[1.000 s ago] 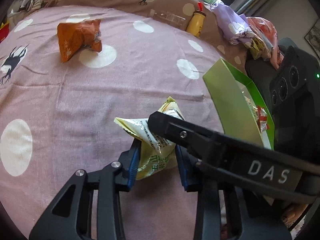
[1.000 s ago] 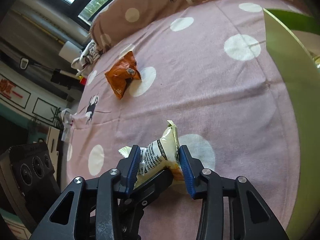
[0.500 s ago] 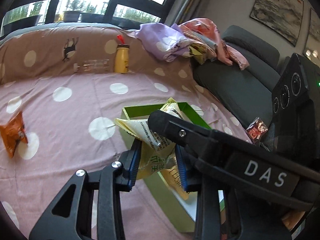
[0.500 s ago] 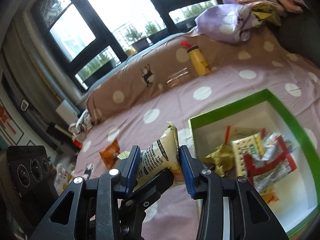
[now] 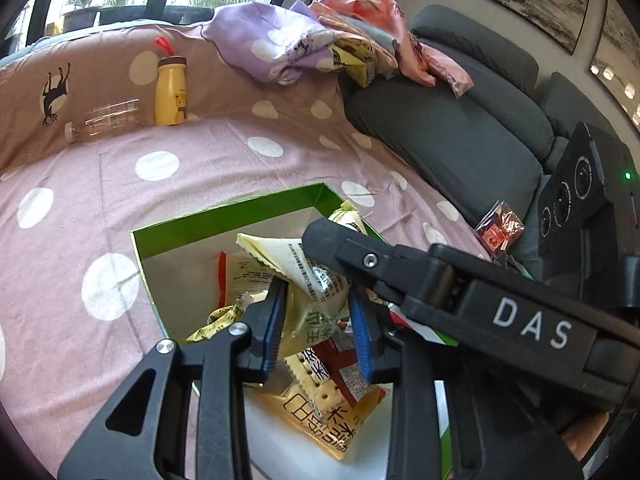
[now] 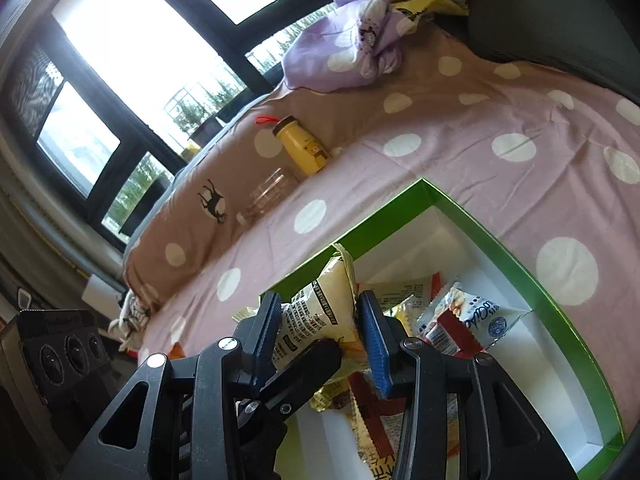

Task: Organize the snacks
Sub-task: 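Lower the yellow-green bag into the box and open the right tool, then move the right tool to the orange bag and grasp it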

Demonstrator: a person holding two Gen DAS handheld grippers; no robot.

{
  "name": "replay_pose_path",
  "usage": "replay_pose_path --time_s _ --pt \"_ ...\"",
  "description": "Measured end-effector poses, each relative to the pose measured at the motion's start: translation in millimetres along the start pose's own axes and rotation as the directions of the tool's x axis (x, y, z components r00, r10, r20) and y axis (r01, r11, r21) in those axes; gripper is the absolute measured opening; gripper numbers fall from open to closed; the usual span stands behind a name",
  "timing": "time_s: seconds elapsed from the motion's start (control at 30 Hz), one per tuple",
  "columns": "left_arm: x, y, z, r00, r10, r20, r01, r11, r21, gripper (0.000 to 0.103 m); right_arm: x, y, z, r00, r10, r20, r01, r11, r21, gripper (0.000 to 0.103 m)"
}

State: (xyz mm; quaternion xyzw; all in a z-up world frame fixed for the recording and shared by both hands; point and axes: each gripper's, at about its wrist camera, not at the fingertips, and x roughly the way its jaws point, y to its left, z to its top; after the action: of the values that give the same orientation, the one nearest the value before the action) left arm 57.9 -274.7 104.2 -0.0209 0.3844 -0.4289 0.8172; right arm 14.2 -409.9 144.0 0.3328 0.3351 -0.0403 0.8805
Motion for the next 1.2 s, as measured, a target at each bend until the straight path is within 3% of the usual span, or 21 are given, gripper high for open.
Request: replay_pose_path --time_s 0.37,0.67,0.83,0.87,0.93,1.1,1.2 --pt "31 7 0 0.994 0.029 -0.109 -0.034 0.998 -0.048 0.03 19 -25 -1 0.997 -0.053 -0.064 0.06 0.993 0.102 0.044" --pt "26 11 -5 0.994 0.021 -0.109 -0.031 0.995 -0.092 0.032 11 -28 -3 0.997 -0.065 -0.053 0.071 0.99 0.124 0.044" --pt "0 6 -8 0.998 0.033 -0.05 -0.036 0.997 -0.061 0.047 3 -21 -3 0.995 -0.089 -0.033 0.092 0.99 0.104 0.044" --pt "-8 5 -8 0.999 0.037 -0.037 -0.039 0.998 -0.057 0.05 2 -20 -3 0.995 -0.092 -0.031 0.094 0.99 0.103 0.047" --pt "-23 5 -10 0.999 0.049 -0.008 -0.05 0.997 -0.05 0.067 -1 -17 -4 0.995 -0.094 -0.016 0.095 0.991 0.097 0.055" --pt "-67 9 -23 0.993 0.098 0.062 -0.096 0.995 -0.034 0.084 -7 -7 -7 0.996 -0.091 0.015 0.09 0.994 0.067 0.08" --pt "-95 20 -37 0.984 0.154 0.094 -0.15 0.988 -0.048 0.096 -7 1 -9 0.995 -0.095 0.017 0.094 0.995 0.042 0.085"
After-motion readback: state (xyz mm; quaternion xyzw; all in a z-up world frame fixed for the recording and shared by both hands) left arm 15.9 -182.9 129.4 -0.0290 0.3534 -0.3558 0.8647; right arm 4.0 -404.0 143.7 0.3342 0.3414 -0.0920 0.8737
